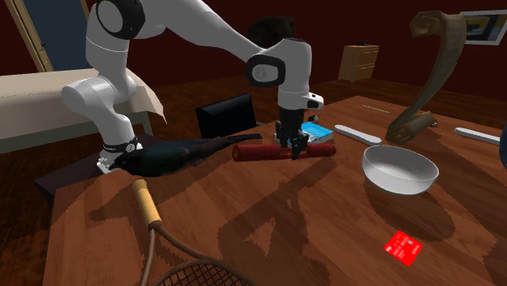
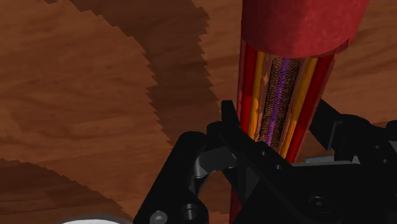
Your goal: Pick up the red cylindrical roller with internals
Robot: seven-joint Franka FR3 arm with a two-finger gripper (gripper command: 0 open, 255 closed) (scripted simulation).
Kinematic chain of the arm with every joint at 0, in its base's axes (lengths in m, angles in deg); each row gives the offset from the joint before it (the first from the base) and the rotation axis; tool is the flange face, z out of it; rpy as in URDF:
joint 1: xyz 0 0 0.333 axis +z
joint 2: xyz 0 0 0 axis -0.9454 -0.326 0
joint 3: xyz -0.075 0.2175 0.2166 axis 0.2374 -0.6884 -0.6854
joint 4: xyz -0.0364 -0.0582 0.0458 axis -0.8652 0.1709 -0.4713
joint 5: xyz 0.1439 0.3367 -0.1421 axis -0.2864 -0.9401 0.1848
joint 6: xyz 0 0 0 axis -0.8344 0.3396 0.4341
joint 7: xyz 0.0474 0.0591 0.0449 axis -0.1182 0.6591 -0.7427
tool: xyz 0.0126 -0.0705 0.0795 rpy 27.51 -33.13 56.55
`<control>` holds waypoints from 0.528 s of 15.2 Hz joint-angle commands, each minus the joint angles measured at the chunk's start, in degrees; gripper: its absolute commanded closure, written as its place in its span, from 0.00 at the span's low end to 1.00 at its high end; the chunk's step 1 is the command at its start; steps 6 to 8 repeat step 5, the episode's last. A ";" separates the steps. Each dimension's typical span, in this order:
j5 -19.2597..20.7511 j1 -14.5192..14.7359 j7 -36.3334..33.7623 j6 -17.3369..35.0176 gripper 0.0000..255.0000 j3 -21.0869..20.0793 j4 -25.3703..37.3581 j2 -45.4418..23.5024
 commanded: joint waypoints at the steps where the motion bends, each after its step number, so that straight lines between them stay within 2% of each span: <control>1: -0.08 -0.03 0.06 -1.12 1.00 -0.04 0.25 0.92; 8: -0.14 -0.04 0.11 -2.46 1.00 -0.08 0.91 1.60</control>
